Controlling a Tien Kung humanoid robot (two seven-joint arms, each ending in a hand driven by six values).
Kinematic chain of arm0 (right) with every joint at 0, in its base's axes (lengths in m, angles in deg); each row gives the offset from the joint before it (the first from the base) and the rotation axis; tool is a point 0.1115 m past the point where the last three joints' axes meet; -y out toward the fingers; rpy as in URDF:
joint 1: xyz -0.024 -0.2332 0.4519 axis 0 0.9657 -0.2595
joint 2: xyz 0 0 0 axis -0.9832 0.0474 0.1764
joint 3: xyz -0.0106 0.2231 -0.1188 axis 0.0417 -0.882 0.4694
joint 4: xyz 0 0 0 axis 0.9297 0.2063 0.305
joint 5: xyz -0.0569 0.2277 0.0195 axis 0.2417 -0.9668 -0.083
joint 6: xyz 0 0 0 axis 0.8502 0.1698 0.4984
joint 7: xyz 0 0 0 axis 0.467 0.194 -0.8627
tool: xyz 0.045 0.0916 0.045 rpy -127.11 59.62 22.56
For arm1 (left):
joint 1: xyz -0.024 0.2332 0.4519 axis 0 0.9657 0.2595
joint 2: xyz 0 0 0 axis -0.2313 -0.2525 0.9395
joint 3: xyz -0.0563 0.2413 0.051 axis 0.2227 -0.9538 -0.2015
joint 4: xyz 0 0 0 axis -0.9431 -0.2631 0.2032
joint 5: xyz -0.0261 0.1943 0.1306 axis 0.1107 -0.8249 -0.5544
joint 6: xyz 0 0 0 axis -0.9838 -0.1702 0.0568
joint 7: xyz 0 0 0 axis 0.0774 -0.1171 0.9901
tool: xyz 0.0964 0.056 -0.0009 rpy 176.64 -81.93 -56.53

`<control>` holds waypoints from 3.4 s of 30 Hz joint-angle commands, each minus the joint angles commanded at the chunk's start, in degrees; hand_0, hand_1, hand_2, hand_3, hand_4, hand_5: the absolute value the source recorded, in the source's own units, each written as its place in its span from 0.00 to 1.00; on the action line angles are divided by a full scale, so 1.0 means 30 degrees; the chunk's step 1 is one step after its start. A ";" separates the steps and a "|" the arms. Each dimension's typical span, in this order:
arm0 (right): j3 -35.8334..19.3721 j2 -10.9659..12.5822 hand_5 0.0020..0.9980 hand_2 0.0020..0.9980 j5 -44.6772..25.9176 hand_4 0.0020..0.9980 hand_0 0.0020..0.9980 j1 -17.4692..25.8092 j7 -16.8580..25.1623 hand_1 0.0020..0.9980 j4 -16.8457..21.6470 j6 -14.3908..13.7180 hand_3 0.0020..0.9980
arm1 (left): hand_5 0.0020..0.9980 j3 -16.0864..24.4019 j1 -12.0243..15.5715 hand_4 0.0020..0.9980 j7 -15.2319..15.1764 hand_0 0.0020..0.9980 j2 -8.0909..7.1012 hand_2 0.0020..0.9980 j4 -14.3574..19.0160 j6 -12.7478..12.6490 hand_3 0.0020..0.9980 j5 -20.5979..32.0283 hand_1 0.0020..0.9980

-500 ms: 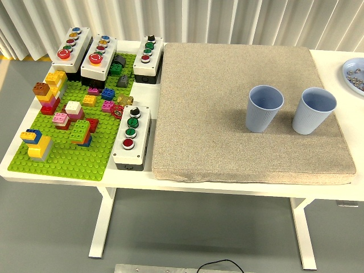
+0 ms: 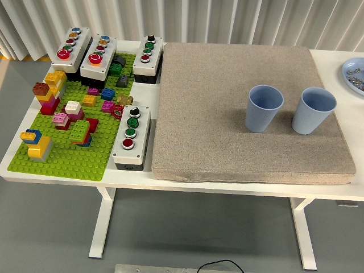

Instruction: Pick cup pour cup place

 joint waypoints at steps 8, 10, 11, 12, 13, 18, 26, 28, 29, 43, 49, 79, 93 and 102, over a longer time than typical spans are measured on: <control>-0.0826 0.0073 0.32 0.91 0.2305 0.82 0.86 0.2927 -0.0461 0.84 0.0620 0.4623 0.90 | 0.97 -0.0069 -0.0023 0.50 0.0008 0.72 0.0027 0.82 0.0000 0.0021 0.70 -0.0056 0.78; -0.0988 -0.0256 0.32 0.91 0.2936 0.82 0.86 0.3537 -0.0466 0.84 0.0434 0.5364 0.90 | 0.97 -0.0177 -0.0008 0.50 -0.0005 0.72 0.0045 0.82 0.0000 0.0030 0.70 0.0029 0.78; -0.1018 -0.0356 0.25 0.95 0.3122 0.85 0.88 0.3694 -0.0458 0.86 0.0360 0.5587 0.95 | 0.97 -0.0226 -0.0002 0.50 -0.0011 0.72 0.0047 0.82 0.0000 0.0036 0.70 0.0063 0.78; -0.0960 -0.0507 0.25 0.95 0.3324 0.85 0.88 0.3822 -0.0437 0.86 0.0173 0.5732 0.95 | 0.97 -0.0281 0.0008 0.50 -0.0016 0.72 0.0056 0.82 0.0000 0.0038 0.70 0.0110 0.78; -0.0899 -0.0631 0.25 0.95 0.3480 0.85 0.88 0.3914 -0.0419 0.86 0.0004 0.5826 0.95 | 0.97 -0.0323 0.0017 0.50 -0.0019 0.72 0.0064 0.82 0.0000 0.0038 0.70 0.0148 0.78; -0.0665 -0.1173 0.24 0.96 0.4219 0.86 0.88 0.3781 -0.0428 0.87 -0.0926 0.6094 0.97 | 0.97 -0.0601 0.0011 0.50 -0.0050 0.72 0.0083 0.82 0.0000 0.0061 0.70 0.0342 0.78; -0.1070 -0.1541 0.24 0.96 0.4571 0.86 0.88 0.3666 -0.0474 0.87 -0.1764 0.6104 0.97 | 0.97 -0.0722 -0.0032 0.50 -0.0093 0.72 0.0089 0.82 0.0000 0.0074 0.70 0.0435 0.78; -0.1121 -0.1645 0.24 0.96 0.4684 0.86 0.88 0.3601 -0.0391 0.87 -0.1925 0.6022 0.97 | 0.97 -0.0685 -0.0045 0.50 -0.0089 0.72 0.0100 0.82 0.0000 0.0073 0.70 0.0390 0.78; -0.1122 -0.1788 0.23 0.97 0.4892 0.87 0.89 0.3464 -0.0244 0.88 -0.2183 0.5885 0.97 | 0.97 -0.0655 -0.0062 0.50 -0.0084 0.72 0.0118 0.82 0.0000 0.0073 0.70 0.0355 0.78; -0.1034 -0.3770 0.22 0.97 0.6445 0.87 0.89 0.2073 0.0484 0.87 -0.4104 0.4885 0.97 | 0.97 -0.1106 -0.0190 0.50 -0.0078 0.72 0.0318 0.82 0.0001 0.0107 0.70 0.0673 0.78; -0.0968 -0.4666 0.23 0.96 0.7226 0.87 0.89 0.1337 0.0989 0.87 -0.4658 0.4209 0.97 | 0.97 -0.0969 -0.0193 0.50 -0.0027 0.72 0.0372 0.82 0.0016 0.0115 0.70 0.0460 0.78; 0.0547 -0.6279 0.22 0.96 0.6993 0.86 0.89 0.0197 0.2233 0.87 -0.6224 0.2461 0.97 | 0.96 0.0915 -0.0100 0.50 0.0243 0.72 0.0525 0.82 0.0000 -0.0047 0.69 -0.1006 0.78; 0.0693 -0.6176 0.21 0.96 0.7062 0.85 0.89 -0.0028 0.2414 0.87 -0.6665 0.2714 0.96 | 0.96 0.0341 -0.0196 0.50 0.0197 0.72 0.0543 0.82 0.0000 0.0004 0.69 -0.0547 0.78; 0.1365 -0.6380 0.21 0.96 0.7212 0.84 0.90 -0.0282 0.2723 0.87 -0.7374 0.2696 0.96 | 0.96 -0.0396 -0.0335 0.50 0.0115 0.72 0.0570 0.82 0.0000 0.0039 0.69 0.0062 0.78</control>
